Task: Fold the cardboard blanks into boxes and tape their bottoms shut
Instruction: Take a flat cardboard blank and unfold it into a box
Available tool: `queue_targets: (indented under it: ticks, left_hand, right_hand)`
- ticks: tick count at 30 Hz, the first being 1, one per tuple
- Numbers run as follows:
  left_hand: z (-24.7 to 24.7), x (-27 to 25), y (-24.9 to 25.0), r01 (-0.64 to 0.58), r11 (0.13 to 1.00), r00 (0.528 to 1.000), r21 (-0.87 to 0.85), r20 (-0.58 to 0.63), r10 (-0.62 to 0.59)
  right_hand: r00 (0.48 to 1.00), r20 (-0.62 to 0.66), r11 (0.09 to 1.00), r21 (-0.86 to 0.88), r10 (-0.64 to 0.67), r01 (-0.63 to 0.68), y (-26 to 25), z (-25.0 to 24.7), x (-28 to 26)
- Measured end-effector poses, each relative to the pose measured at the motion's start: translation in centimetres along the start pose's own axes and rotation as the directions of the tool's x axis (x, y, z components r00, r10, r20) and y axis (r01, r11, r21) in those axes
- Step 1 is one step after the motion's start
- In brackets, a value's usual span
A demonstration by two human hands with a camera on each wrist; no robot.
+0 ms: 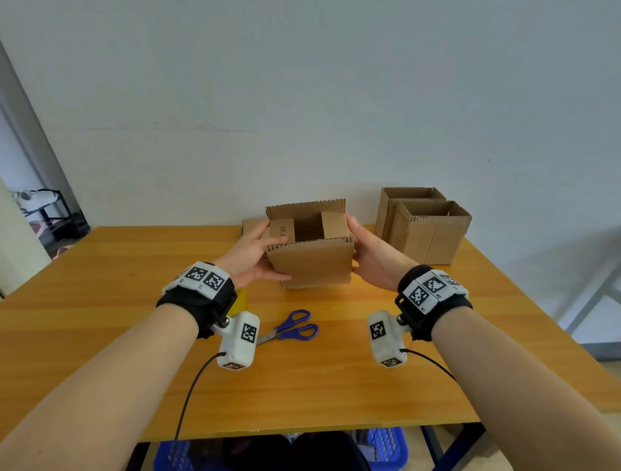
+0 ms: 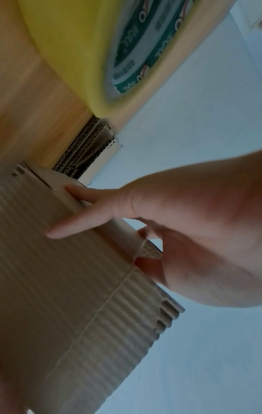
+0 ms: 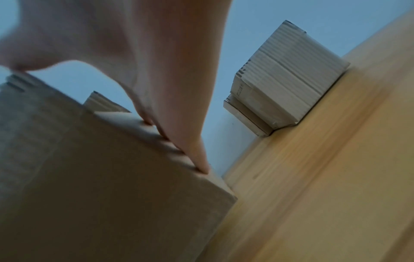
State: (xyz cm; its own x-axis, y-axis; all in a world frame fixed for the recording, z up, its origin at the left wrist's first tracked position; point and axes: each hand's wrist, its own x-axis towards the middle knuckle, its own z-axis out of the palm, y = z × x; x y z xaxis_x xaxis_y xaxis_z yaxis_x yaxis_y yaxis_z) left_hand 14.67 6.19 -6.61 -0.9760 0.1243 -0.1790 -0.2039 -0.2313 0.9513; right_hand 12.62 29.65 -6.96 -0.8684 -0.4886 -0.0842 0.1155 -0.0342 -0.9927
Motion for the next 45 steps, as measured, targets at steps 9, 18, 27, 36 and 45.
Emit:
queue_targets:
  ticks: [9, 18, 27, 36, 45]
  left_hand:
    - [-1.0, -1.4, 1.1, 0.081, 0.987, 0.978, 0.139, 0.181, -0.105]
    - [0.1, -2.2, 0.9, -0.038, 0.937, 0.993, 0.346, 0.117, -0.002]
    - [1.0, -2.2, 0.6, -0.238, 0.864, 0.971, 0.443, 0.131, 0.2]
    - [1.1, -1.6, -0.1, -0.388, 0.541, 0.918, 0.747, 0.26, 0.3]
    - [0.8, -0.3, -0.1, -0.35, 0.501, 0.922, 0.791, 0.195, 0.336]
  right_hand:
    - [0.988, 0.135, 0.994, -0.074, -0.068, 0.079, -0.1, -0.3, -0.7]
    - [0.996, -0.047, 0.997, -0.002, -0.078, 0.078, -0.1, 0.0, -1.0]
    - [0.995, -0.084, 0.998, 0.012, -0.053, 0.055, 0.2, -0.2, -0.7]
    - [0.988, -0.151, 0.999, 0.024, 0.026, -0.023, 0.0, -0.2, -0.1]
    - [0.898, -0.319, 0.816, -0.573, -0.303, 0.072, 0.0, 0.6, 0.5]
